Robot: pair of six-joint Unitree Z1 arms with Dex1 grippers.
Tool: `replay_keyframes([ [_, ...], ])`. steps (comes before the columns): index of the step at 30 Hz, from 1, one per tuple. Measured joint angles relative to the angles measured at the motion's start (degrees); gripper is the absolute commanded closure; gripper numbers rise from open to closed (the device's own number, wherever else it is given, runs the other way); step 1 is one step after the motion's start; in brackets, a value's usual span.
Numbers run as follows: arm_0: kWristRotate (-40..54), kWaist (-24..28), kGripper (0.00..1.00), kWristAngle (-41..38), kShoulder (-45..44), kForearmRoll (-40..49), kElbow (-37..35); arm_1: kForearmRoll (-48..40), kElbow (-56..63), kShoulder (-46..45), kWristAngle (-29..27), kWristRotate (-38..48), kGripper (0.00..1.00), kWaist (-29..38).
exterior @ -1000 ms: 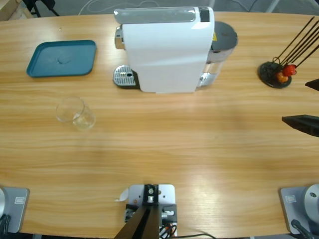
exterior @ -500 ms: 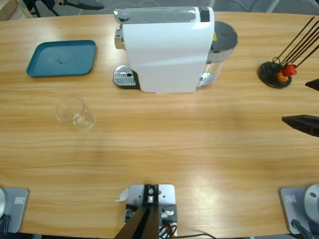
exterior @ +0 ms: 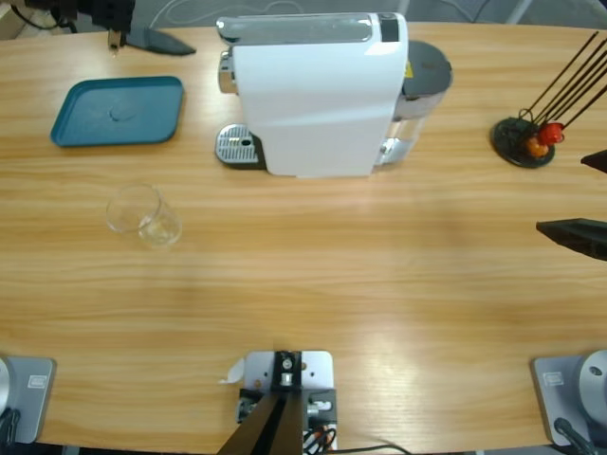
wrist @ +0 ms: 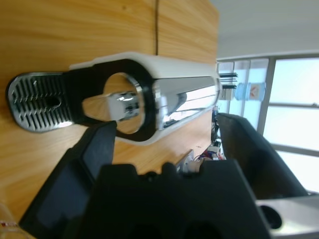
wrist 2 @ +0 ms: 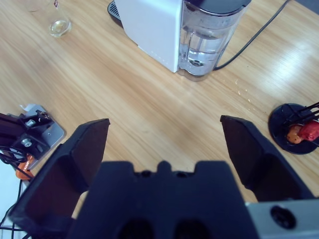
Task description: Pour coffee
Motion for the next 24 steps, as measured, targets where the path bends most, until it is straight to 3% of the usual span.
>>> replay_keyframes([
  [4, 2.24, 0.0, 0.169, -1.53, 0.92, -0.04, -0.79, -0.01, 0.0, 0.0, 0.0, 0.0, 0.0, 0.0],
  [6, 2.5, 0.0, 0.348, -1.8, 1.16, -0.04, -0.79, -0.01, 0.0, 0.0, 0.0, 0.0, 0.0, 0.0],
  [12, 3.96, 0.0, 0.366, -2.28, 1.8, -0.05, -0.78, -0.01, 0.0, 0.0, 0.0, 0.0, 0.0, 0.0],
  [13, 4.26, 0.0, 0.432, -2.44, 1.86, -0.13, -0.78, -0.01, 0.0, 0.0, 0.0, 0.0, 0.0, 0.0],
  [18, 4.95, 0.0, 0.45, -2.9, 2.51, -1.53, -0.78, -0.01, 0.0, 0.0, 0.0, 0.0, 0.0, 0.0],
  [21, 4.95, -0.09, 0.592, -2.96, 3.52, -2.43, -0.78, -0.16, 0.0, 0.0, 0.0, 0.0, 0.0, 0.0],
  [23, 5.0, -0.26, 0.944, -2.96, 3.99, -2.76, -0.78, -0.16, 0.0, 0.0, 0.0, 0.0, 0.0, 0.0],
  [24, 5.17, -0.38, 1.0, -2.96, 4.1, -2.84, -0.78, -0.17, 0.0, 0.0, 0.0, 0.0, 0.0, 0.0],
])
